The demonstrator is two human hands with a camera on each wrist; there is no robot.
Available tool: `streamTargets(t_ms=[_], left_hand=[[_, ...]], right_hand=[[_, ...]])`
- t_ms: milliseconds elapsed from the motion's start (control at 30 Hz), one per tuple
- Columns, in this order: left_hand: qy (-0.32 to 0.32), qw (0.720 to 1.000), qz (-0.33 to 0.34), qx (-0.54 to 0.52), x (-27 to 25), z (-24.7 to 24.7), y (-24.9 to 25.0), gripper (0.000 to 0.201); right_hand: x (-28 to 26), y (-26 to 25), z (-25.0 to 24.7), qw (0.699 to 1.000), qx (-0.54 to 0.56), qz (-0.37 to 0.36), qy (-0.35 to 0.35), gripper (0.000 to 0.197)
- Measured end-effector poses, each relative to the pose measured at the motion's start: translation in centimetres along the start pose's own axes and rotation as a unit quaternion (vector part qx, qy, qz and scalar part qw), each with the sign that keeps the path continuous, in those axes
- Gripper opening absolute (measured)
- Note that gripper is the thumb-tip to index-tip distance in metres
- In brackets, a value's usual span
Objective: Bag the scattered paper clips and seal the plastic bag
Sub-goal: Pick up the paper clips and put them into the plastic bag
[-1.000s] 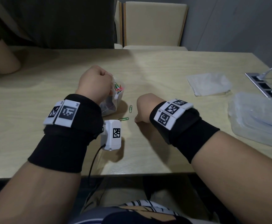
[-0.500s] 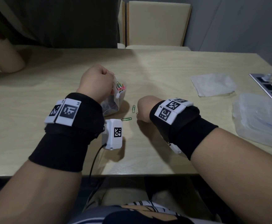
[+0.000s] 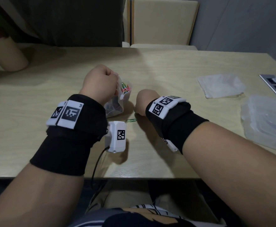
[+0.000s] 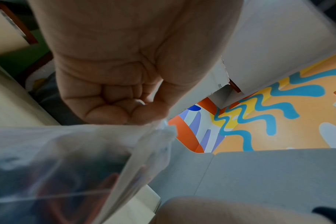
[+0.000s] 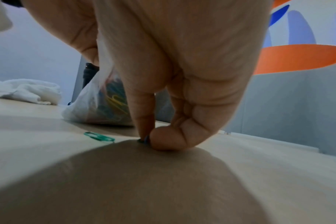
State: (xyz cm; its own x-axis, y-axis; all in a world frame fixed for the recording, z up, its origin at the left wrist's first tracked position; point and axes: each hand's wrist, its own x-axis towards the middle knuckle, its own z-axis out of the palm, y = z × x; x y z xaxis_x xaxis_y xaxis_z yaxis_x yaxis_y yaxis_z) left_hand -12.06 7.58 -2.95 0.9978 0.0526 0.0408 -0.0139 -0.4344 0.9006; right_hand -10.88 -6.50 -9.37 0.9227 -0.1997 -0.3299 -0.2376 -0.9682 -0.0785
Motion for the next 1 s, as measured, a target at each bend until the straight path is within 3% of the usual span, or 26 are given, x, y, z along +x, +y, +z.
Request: streamTargets(t_ms=[67, 100, 200, 233, 267, 333, 433, 533, 667, 767, 800, 867, 933, 1000], left_hand=[[0.002, 1.0, 0.001, 0.001, 0.0, 0.0, 0.0, 0.022], [0.003, 1.0, 0.001, 0.002, 0.0, 0.0, 0.0, 0.022], [0.005, 1.0, 0.001, 0.0, 0.0, 0.0, 0.0, 0.022], [0.005, 1.0, 0.0, 0.0, 0.1, 0.0, 0.0, 0.022], [0.007, 1.0, 0.0, 0.0, 0.1, -0.1, 0.0, 0.022], [0.009, 1.0, 0.0, -0.003, 0.0, -0.2, -0.1, 0.022], [0.01, 1.0, -0.002, -0.006, 0.0, -0.3, -0.2, 0.02], [0.007, 1.0, -0.001, -0.013, 0.0, -0.4, -0.3, 0.02], [0.006, 1.0, 0.001, -0.011, 0.0, -0.4, -0.3, 0.021], [0.008, 1.0, 0.003, -0.008, 0.0, -0.4, -0.4, 0.022], [0.008, 1.0, 0.004, -0.008, 0.0, -0.3, -0.3, 0.022], [0.008, 1.0, 0.006, -0.005, 0.0, -0.3, -0.2, 0.02], [0.007, 1.0, 0.006, -0.004, 0.0, -0.3, -0.3, 0.02], [0.004, 1.0, 0.004, -0.008, 0.1, -0.3, -0.3, 0.019]], right_hand=[[-1.9, 0.0, -0.9, 0.998, 0.039, -0.039, -0.006, 0.016], [-2.3, -0.3, -1.1, 0.998, 0.033, -0.058, -0.019, 0.022], [3.2, -0.4, 2.4, 0.999, -0.023, -0.046, -0.018, 0.093], [3.9, -0.3, 3.0, 0.998, -0.027, -0.034, -0.042, 0.096], [2.8, -0.4, 2.1, 0.997, -0.019, -0.037, -0.069, 0.083], [0.8, -0.4, 0.3, 0.997, -0.019, -0.055, -0.056, 0.05], [-1.2, -0.5, -1.1, 0.997, 0.031, -0.059, -0.032, 0.047], [-3.5, 0.2, -1.6, 0.99, 0.087, -0.101, -0.047, 0.015], [-3.3, -0.5, -1.4, 0.993, 0.06, -0.075, -0.066, 0.029], [1.7, -1.8, 2.0, 0.996, -0.045, -0.048, -0.066, 0.073], [3.6, -1.7, 3.7, 0.992, -0.071, -0.044, -0.093, 0.073], [8.1, -1.1, 7.1, 0.989, -0.086, -0.086, -0.08, 0.055], [6.6, -1.7, 5.6, 0.991, -0.078, -0.097, -0.049, 0.051], [1.4, -1.9, 1.8, 0.992, -0.092, -0.086, 0.001, 0.028]])
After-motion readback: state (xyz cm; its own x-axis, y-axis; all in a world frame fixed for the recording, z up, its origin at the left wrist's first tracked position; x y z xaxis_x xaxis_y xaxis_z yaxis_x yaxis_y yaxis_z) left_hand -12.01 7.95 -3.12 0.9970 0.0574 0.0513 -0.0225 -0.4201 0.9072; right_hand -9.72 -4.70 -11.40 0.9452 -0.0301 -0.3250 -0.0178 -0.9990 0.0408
